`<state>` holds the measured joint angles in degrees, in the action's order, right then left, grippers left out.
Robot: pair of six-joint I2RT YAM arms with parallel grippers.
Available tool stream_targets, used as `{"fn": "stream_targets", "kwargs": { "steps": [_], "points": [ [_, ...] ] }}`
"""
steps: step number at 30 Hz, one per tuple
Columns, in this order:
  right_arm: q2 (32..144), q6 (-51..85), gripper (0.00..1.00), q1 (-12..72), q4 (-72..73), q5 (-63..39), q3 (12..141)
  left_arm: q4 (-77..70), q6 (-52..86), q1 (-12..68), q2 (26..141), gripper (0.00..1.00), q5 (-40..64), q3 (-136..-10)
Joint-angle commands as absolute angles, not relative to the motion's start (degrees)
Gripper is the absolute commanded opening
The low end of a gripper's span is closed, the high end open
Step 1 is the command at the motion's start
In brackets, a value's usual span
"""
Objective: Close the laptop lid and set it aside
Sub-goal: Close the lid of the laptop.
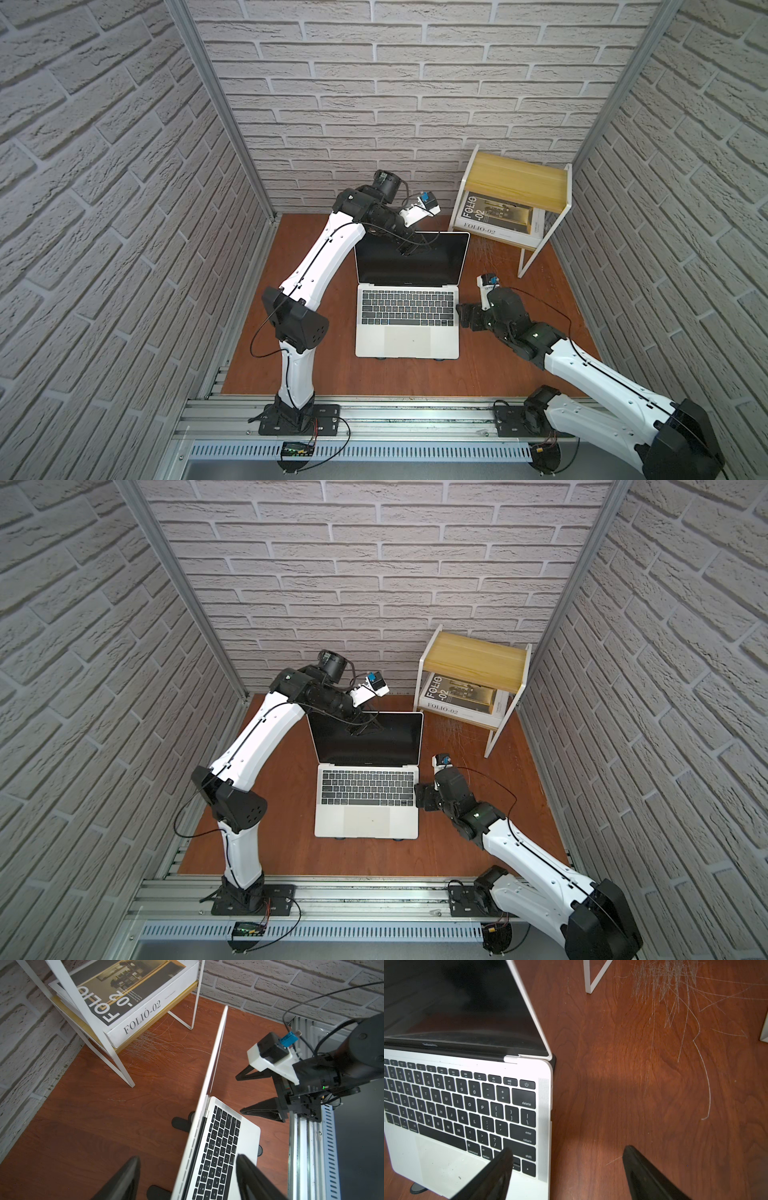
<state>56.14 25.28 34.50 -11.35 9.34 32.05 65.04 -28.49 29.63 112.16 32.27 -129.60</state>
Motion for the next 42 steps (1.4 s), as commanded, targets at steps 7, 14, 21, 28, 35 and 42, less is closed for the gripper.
{"fn": "stream_targets", "kwargs": {
  "steps": [7, 14, 21, 28, 35, 42],
  "points": [
    [57.8, 28.7, 0.86, 34.8, -7.9, 13.0, 31.2, 59.5, -30.5, 30.7, 106.1, 0.71, 31.6, -121.7],
    [60.1, 28.9, 0.86, 34.9, -7.4, 13.9, 31.3, 56.8, -31.7, 31.3, 103.2, 0.71, 31.8, -117.6],
    [62.5, 29.7, 0.86, 34.9, -5.8, 15.0, 30.6, 56.2, -32.3, 33.2, 102.4, 0.67, 31.3, -116.1],
    [64.9, 30.6, 0.86, 34.9, -5.1, 16.1, 30.8, 54.4, -31.9, 34.7, 100.7, 0.65, 30.4, -112.5],
    [67.1, 30.8, 0.86, 34.8, -4.6, 16.4, 31.2, 52.5, -31.0, 35.6, 98.3, 0.64, 29.5, -108.2],
    [68.2, 31.6, 0.86, 34.8, -5.3, 17.5, 31.5, 49.1, -30.5, 35.9, 95.3, 0.64, 29.4, -102.7]
  ]
}}
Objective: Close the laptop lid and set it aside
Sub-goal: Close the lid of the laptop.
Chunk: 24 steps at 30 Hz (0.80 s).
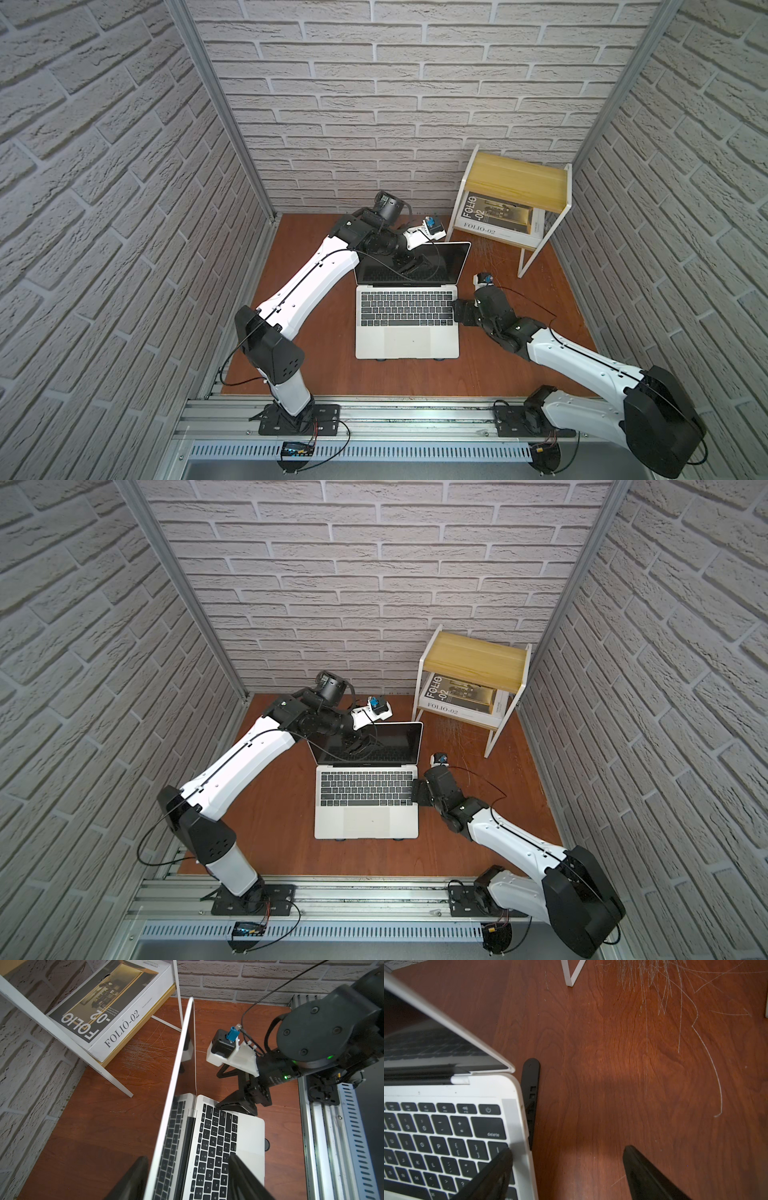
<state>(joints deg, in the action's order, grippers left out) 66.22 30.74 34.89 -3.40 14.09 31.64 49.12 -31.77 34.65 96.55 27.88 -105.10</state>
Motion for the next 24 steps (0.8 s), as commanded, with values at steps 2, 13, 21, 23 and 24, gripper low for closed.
{"fn": "stream_targets", "kwargs": {
  "steps": [2, 13, 21, 23, 24],
  "points": [
    [68.2, 31.9, 0.86, 34.7, -5.6, 17.9, 31.4, 48.9, -30.4, 36.1, 95.1, 0.64, 29.2, -102.2],
    [67.7, 32.8, 0.86, 34.6, -7.3, 19.8, 31.4, 47.1, -30.2, 38.2, 94.6, 0.64, 27.9, -98.8],
    [66.8, 33.1, 0.86, 34.5, -8.4, 20.2, 31.6, 45.9, -29.5, 38.7, 94.1, 0.64, 27.3, -96.3],
    [66.4, 33.3, 0.86, 34.4, -9.1, 20.3, 31.7, 46.1, -29.5, 38.7, 93.9, 0.64, 27.1, -96.1],
    [66.2, 33.3, 0.86, 34.4, -9.2, 20.4, 31.7, 46.2, -29.4, 38.9, 93.7, 0.64, 27.0, -95.9]
  ]
}}
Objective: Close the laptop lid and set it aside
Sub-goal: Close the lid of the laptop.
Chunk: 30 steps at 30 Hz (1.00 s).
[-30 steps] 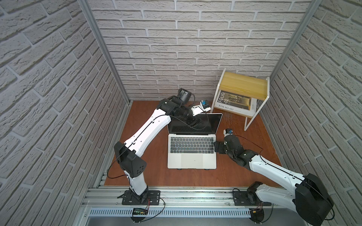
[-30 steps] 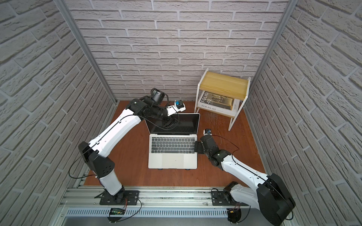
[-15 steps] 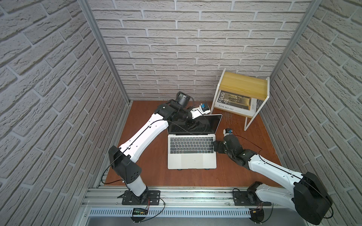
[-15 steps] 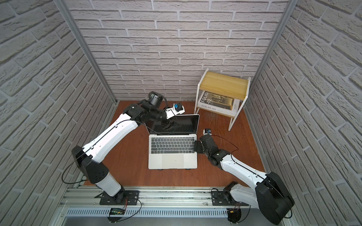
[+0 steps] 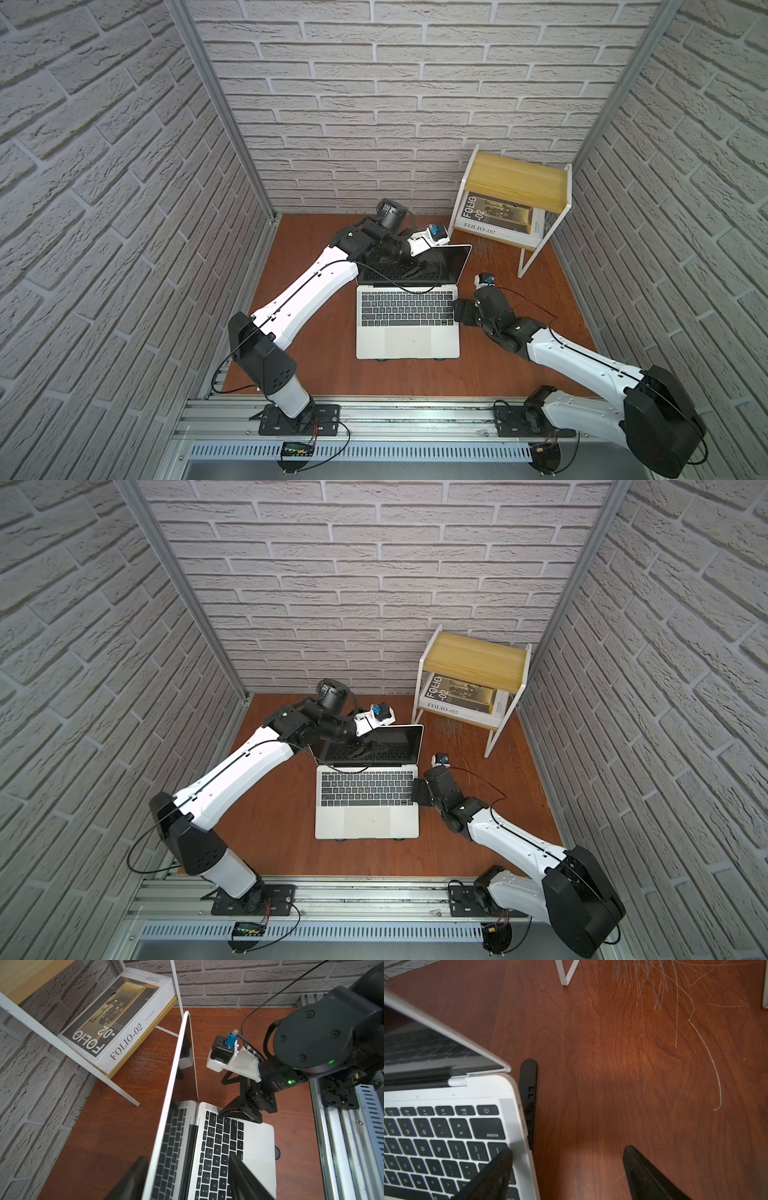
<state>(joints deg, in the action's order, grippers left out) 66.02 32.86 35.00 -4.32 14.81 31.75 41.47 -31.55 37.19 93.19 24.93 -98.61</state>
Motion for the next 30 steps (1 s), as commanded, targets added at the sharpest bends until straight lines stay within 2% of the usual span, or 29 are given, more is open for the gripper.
{"fn": "stream_targets", "kwargs": {
  "steps": [1, 30],
  "points": [
    [66.0, 33.3, 0.86, 34.4, -9.2, 20.4, 31.6, 46.1, -29.4, 39.1, 93.5, 0.64, 26.8, -95.7],
    [67.0, 36.1, 0.86, 33.0, -11.9, 21.0, 32.1, 42.0, -26.2, 43.9, 87.9, 0.63, 20.8, -82.7]
  ]
}}
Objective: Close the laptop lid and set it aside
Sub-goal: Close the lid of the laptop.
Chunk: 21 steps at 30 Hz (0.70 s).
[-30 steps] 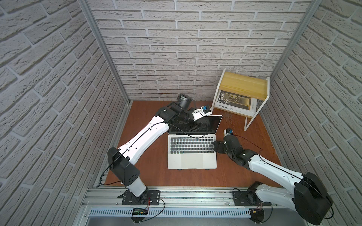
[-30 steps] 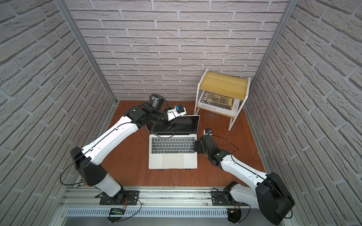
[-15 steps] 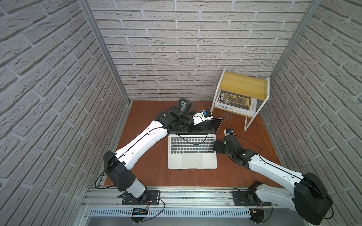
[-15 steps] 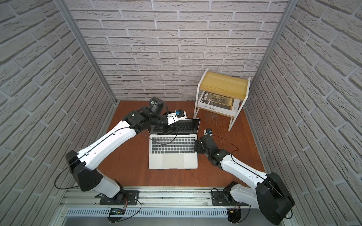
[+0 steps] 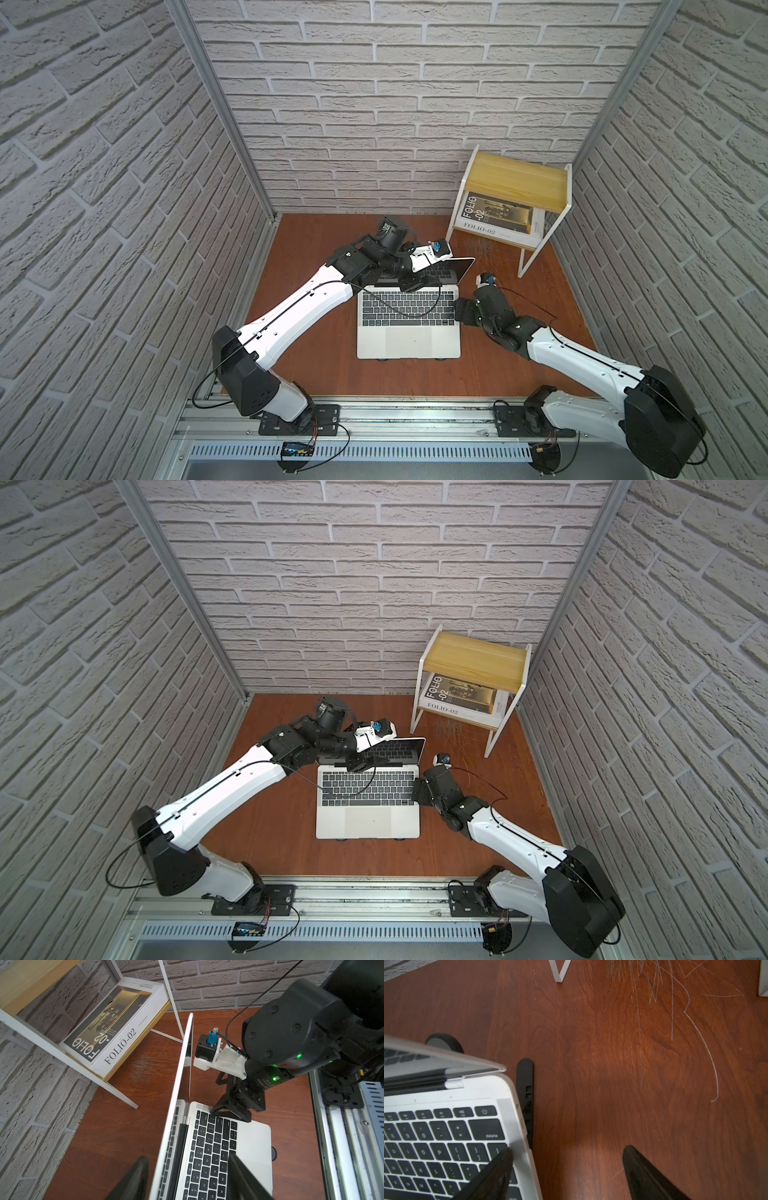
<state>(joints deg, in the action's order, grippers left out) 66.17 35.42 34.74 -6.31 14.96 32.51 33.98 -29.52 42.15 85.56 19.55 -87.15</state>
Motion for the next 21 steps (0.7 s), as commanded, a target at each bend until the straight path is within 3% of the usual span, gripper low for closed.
{"fn": "stream_targets", "kwargs": {
  "steps": [1, 13, 21],
  "points": [
    [66.9, 36.2, 0.86, 33.0, -12.1, 20.9, 32.1, 41.7, -26.0, 44.2, 87.7, 0.63, 20.6, -82.2],
    [65.3, 36.4, 0.86, 32.5, -15.5, 20.8, 33.3, 39.8, -23.4, 45.8, 85.2, 0.64, 18.8, -76.7],
    [56.3, 36.3, 0.87, 32.5, -25.2, 22.0, 35.6, 37.8, -22.1, 46.6, 84.6, 0.65, 18.8, -74.3]
  ]
}}
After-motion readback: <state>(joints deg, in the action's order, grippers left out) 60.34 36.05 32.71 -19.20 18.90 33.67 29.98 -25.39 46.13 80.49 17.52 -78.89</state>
